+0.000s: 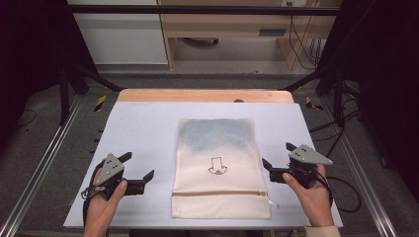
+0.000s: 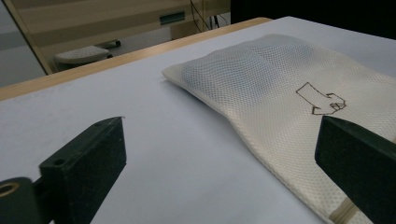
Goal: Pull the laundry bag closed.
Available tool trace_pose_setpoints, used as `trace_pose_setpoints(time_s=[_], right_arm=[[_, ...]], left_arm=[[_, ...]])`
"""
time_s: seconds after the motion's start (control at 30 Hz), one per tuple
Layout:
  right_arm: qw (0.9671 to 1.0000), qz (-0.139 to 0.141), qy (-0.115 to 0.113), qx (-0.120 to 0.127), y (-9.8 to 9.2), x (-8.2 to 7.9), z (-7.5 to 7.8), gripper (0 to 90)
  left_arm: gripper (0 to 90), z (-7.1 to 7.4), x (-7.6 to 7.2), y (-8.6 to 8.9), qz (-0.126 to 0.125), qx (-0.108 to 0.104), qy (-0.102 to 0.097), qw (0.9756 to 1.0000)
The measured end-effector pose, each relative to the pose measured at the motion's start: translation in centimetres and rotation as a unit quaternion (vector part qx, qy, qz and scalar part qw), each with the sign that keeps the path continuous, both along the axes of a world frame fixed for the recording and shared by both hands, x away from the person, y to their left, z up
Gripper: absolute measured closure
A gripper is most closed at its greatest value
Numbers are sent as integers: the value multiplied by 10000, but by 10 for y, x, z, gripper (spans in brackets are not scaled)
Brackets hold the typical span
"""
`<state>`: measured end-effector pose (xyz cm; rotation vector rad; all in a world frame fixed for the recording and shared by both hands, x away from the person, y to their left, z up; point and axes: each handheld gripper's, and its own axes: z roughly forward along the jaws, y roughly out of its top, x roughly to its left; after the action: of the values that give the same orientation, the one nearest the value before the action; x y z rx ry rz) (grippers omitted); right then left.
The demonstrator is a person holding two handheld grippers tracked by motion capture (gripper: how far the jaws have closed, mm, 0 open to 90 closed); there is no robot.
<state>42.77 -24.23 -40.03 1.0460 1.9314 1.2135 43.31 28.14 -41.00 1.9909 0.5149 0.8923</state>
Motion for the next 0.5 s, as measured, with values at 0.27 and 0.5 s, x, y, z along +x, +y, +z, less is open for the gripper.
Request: trace_pose_setpoints(time_s=[0.27,0.5], right_arm=[[9988,-400,-273,81,-20,0,-1,66],[9970,-691,-323,138,-41,-1,-6,65]], left_arm=[[27,1,3,27,262,-4,-146,9995],[27,-3,7,51,501,14,-97,9987]])
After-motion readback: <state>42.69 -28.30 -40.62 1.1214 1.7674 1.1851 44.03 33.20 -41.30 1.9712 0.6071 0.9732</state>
